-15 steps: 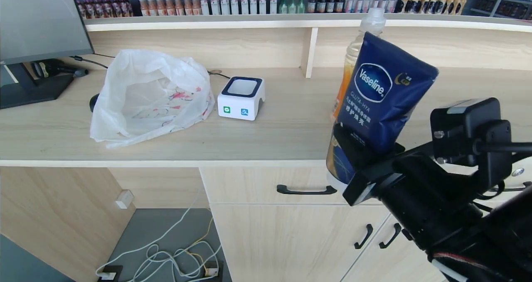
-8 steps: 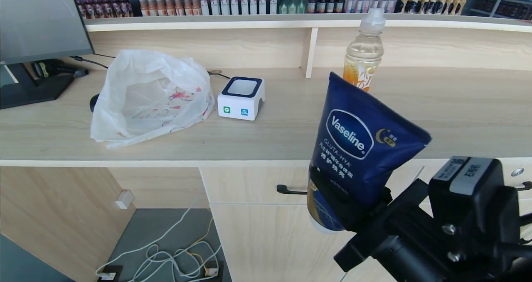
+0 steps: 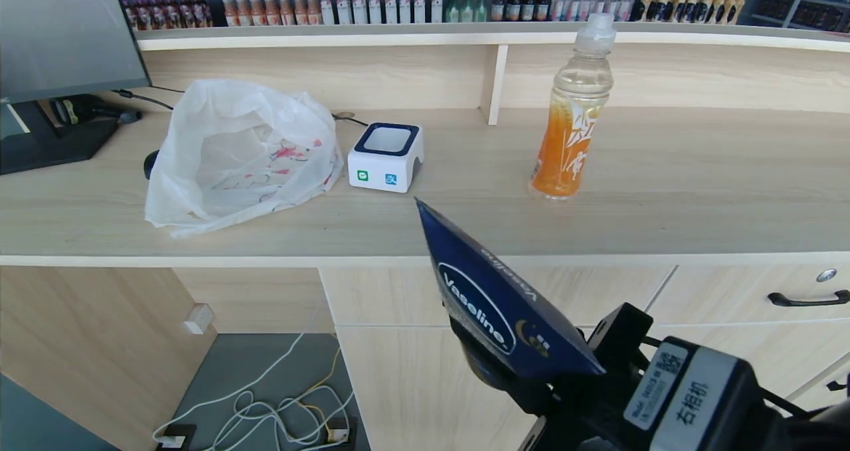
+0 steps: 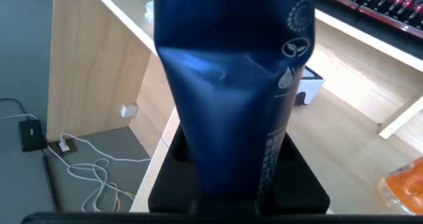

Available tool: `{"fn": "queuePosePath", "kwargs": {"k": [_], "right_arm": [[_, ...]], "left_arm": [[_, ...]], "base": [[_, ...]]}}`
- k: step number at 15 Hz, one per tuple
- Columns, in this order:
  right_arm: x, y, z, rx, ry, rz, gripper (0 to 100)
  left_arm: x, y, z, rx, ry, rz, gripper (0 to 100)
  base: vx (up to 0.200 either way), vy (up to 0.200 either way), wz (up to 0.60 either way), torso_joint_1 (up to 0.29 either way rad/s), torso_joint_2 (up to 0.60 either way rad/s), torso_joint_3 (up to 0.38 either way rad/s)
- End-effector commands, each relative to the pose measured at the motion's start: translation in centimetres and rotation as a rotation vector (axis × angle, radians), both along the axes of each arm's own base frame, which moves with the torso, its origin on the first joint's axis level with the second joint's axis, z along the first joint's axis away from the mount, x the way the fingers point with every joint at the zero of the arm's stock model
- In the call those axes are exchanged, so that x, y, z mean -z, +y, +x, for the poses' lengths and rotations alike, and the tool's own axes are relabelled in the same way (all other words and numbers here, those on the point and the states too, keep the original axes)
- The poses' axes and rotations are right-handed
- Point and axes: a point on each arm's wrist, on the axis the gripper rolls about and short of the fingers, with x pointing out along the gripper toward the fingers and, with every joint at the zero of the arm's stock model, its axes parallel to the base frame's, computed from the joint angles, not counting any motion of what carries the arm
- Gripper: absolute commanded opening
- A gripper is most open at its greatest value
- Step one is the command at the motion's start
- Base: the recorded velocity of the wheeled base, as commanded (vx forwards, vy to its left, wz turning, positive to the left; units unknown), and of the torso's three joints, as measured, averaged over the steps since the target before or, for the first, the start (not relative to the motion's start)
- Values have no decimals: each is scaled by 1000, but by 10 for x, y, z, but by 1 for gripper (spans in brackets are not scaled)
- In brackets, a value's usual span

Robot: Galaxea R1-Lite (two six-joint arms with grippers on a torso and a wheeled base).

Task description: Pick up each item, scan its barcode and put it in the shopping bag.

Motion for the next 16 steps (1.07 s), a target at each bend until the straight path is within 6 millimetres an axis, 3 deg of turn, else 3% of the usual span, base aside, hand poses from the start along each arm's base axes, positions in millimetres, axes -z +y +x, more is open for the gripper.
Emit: {"fn": "queuePosePath", "kwargs": {"k": [1,4,10,13,16], "right_arm": [[5,0,-1,-31,-40,-53,0],[13,-13,-7,-44,-90,-114,0],[0,-12,-1,-216,-360,-187,0],[-8,-18,5,-204,-503,-223,0],[-1,-28,3,-161,-596,-323,0]], "left_arm": [[0,0,0,0,0,0,0],[0,0,0,0,0,0,0],[0,0,0,0,0,0,0],[0,0,0,0,0,0,0],[0,0,0,0,0,0,0]], "base": [[0,0,0,0,0,0],[0,0,0,0,0,0],[0,0,0,0,0,0],[0,0,0,0,0,0],[0,0,0,0,0,0]]}}
